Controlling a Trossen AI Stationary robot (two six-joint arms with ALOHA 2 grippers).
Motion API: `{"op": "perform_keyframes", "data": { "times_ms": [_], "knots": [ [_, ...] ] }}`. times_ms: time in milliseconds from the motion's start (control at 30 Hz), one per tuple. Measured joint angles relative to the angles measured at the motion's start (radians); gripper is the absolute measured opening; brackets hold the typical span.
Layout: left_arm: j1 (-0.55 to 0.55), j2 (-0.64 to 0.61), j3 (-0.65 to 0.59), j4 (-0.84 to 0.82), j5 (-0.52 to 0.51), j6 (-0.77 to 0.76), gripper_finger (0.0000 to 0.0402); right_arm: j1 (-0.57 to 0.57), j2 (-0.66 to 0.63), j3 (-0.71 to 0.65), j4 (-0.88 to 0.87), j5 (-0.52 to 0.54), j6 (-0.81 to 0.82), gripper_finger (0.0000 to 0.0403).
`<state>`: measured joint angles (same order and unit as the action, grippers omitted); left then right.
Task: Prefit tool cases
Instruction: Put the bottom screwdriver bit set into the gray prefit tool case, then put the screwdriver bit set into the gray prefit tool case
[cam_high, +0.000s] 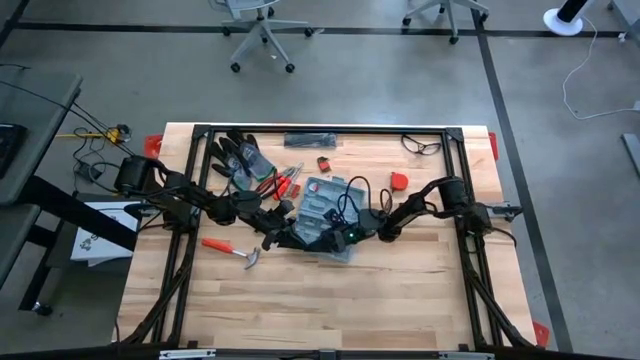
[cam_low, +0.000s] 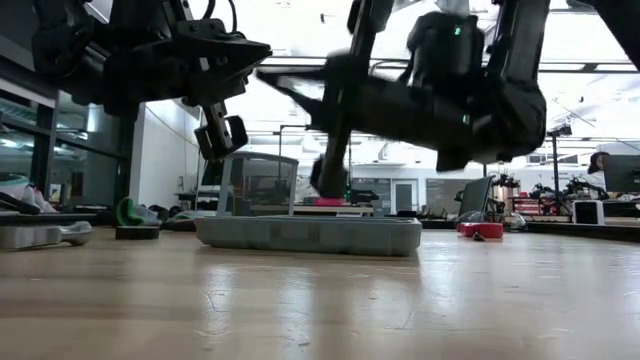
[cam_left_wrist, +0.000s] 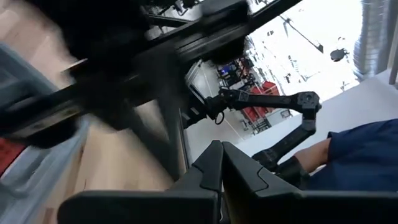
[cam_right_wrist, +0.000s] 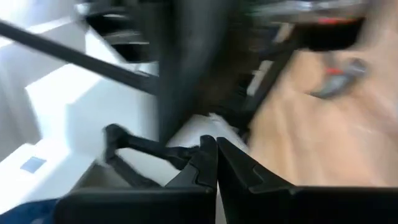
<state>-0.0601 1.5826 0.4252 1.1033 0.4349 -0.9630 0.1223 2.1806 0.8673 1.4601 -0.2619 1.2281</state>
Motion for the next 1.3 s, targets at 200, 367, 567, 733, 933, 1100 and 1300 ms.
{"op": "perform_keyframes", "data": {
  "times_ms": [200, 367, 567, 733, 933, 1100, 1300],
  "knots": [
    [0.001, 0.0, 0.001, -0.006, -0.001, 0.004, 0.0, 0.005, -0.006, 0.001, -0.022, -0.005, -0.044, 0.0],
    [0.0, 0.0, 0.001, -0.006, 0.0, 0.003, 0.0, -0.003, -0.012, 0.004, -0.214, -0.007, -0.044, 0.0],
    [0.0, 0.0, 0.0, -0.005, -0.003, 0.004, 0.0, -0.012, -0.01, 0.004, -0.056, -0.009, -0.083, 0.0],
    [0.001, 0.0, 0.0, -0.002, -0.001, 0.003, 0.0, -0.02, -0.01, 0.003, -0.206, -0.033, -0.073, 0.0],
    [0.0, 0.0, 0.001, 0.004, -0.002, -0.001, 0.0, -0.017, -0.011, 0.02, -0.104, -0.001, -0.106, 0.0],
    [0.001, 0.0, 0.001, 0.002, -0.002, 0.004, 0.0, -0.018, -0.007, 0.041, -0.269, -0.067, -0.116, 0.0],
    [0.002, -0.003, 0.004, 0.019, 0.0, 0.005, 0.0, -0.017, -0.044, 0.037, -0.064, -0.079, -0.084, 0.0]
  ]
}}
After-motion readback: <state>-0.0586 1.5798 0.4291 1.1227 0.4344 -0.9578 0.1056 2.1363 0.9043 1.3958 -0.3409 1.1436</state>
